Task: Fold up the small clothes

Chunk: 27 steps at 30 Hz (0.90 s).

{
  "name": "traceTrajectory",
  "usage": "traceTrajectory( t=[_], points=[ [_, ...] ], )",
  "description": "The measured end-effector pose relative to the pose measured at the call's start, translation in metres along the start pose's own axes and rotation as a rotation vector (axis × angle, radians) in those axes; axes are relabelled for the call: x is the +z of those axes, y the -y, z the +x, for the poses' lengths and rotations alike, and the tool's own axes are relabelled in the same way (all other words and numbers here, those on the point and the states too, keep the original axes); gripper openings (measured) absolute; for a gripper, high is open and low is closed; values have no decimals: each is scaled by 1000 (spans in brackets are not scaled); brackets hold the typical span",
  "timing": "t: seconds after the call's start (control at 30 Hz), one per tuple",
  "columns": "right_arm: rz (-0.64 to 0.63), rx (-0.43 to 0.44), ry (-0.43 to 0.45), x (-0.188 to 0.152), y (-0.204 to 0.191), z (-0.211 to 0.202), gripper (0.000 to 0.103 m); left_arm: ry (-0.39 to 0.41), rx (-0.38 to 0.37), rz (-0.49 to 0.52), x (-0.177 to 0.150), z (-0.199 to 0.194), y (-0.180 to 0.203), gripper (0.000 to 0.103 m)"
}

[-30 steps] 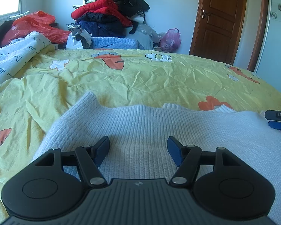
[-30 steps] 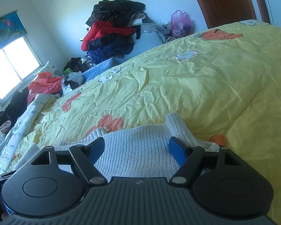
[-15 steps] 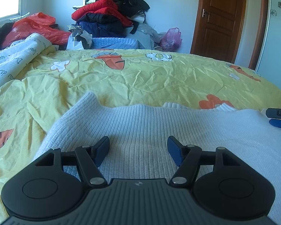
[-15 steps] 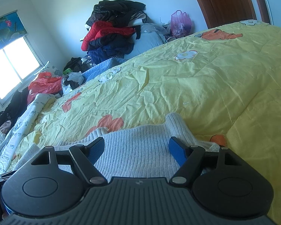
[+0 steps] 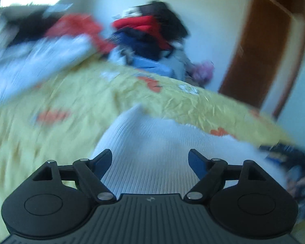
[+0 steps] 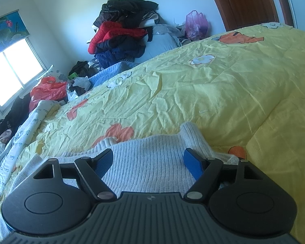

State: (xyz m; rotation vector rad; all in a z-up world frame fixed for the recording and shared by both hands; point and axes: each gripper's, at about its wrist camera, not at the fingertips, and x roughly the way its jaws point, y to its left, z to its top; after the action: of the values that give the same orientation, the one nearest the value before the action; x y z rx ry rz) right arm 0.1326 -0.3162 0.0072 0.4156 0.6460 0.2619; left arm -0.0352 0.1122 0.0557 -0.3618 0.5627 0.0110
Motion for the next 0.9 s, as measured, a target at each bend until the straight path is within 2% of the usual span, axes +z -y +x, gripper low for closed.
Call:
traceTrajectory(
  t=[0.07, 0.23, 0.33, 0.47, 0.57, 0.7, 0.77, 0.83, 0.9],
  points=[
    [0, 0, 0, 0, 0, 0, 80, -41, -20, -97, -13, -13, -17, 82],
    [-8, -6, 1, 0, 0, 1, 80, -87, -18, -121, -34, -22, -22, 83],
    [-15, -14, 4, -1, -2, 0, 80, -116, -7, -175, -42, -18, -21, 85],
    [-23, -21, 7, -2, -3, 0, 80, -201, -15, -214, -54, -9, -22, 85],
    [-20, -17, 8, -2, -3, 0, 80, -179, 3, -216, -53, -8, -24, 86],
    [-9, -5, 8, -2, -2, 0, 81, -144, 27, -324, -43, 2, -38, 84],
    [-6, -1, 9, -2, -1, -1, 81, -136, 64, -343, -38, 9, -40, 67],
    [-4, 1, 10, -2, -1, -1, 81, -130, 89, -355, -33, 16, -41, 62],
    [-2, 4, 10, -2, -1, -1, 81, -129, 102, -389, -30, 19, -43, 47]
  ],
)
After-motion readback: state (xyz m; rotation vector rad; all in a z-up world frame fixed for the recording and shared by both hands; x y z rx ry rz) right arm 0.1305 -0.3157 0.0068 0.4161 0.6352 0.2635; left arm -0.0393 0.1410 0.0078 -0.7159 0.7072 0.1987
